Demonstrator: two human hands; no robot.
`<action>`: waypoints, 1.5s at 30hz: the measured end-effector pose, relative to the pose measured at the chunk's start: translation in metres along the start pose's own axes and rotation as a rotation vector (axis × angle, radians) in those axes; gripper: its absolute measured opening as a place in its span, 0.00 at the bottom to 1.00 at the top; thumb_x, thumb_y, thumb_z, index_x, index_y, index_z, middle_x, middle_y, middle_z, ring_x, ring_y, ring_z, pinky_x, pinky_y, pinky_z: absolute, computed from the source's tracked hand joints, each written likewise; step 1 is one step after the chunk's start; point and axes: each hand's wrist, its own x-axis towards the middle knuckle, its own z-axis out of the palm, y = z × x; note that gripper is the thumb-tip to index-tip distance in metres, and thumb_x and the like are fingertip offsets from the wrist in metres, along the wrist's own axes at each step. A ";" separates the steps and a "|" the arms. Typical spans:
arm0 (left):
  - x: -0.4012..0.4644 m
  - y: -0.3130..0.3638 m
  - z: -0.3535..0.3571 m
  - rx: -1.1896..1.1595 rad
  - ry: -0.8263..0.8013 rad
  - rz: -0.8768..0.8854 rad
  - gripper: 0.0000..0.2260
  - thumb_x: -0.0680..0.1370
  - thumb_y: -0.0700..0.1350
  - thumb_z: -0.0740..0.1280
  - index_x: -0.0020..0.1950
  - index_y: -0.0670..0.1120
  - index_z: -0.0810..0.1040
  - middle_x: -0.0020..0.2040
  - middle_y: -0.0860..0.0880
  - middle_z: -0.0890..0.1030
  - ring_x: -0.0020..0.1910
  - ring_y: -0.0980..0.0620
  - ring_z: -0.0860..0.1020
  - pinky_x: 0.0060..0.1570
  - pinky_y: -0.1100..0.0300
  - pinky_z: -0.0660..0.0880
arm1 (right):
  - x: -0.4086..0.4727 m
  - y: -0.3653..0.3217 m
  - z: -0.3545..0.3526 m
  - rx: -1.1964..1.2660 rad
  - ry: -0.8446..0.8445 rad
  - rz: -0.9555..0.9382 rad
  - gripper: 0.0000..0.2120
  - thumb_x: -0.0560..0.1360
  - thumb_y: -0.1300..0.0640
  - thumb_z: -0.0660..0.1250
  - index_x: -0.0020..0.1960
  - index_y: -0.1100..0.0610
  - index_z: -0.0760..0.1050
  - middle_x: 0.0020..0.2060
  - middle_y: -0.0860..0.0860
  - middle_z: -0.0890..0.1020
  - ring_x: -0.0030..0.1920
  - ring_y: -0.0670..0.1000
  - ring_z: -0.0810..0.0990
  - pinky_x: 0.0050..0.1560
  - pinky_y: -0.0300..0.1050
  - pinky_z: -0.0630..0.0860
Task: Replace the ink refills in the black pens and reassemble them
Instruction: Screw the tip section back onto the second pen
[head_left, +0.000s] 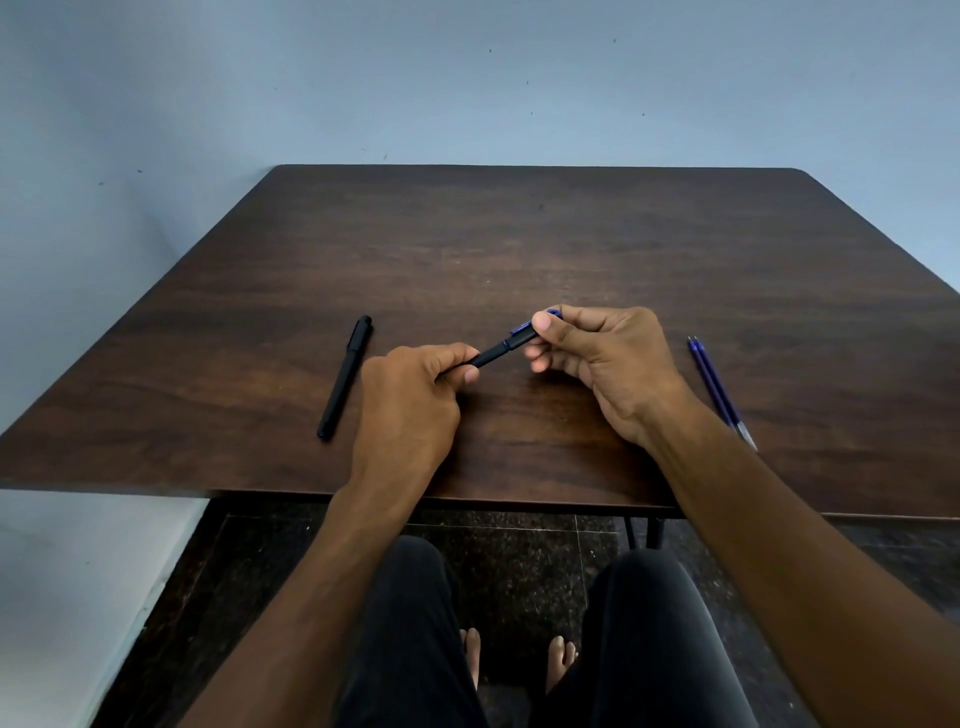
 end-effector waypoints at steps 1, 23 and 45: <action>0.000 0.000 0.000 -0.002 0.004 -0.005 0.10 0.76 0.40 0.73 0.57 0.44 0.85 0.53 0.46 0.86 0.50 0.60 0.79 0.51 0.86 0.64 | 0.000 0.000 0.000 -0.004 -0.003 0.000 0.04 0.75 0.65 0.72 0.46 0.67 0.83 0.38 0.60 0.84 0.37 0.55 0.82 0.41 0.45 0.81; -0.013 0.009 -0.010 -0.087 0.155 -0.062 0.09 0.72 0.49 0.77 0.50 0.48 0.88 0.44 0.54 0.87 0.41 0.66 0.81 0.45 0.76 0.74 | -0.014 -0.013 0.057 -0.048 0.074 0.178 0.08 0.72 0.65 0.76 0.43 0.70 0.80 0.32 0.61 0.83 0.27 0.52 0.83 0.30 0.41 0.81; 0.014 -0.060 -0.067 0.091 0.128 -0.303 0.07 0.75 0.51 0.73 0.48 0.50 0.87 0.42 0.54 0.86 0.39 0.61 0.81 0.43 0.65 0.78 | 0.013 -0.011 0.153 -0.559 -0.075 0.492 0.09 0.75 0.66 0.73 0.44 0.72 0.77 0.34 0.62 0.80 0.29 0.56 0.81 0.35 0.50 0.83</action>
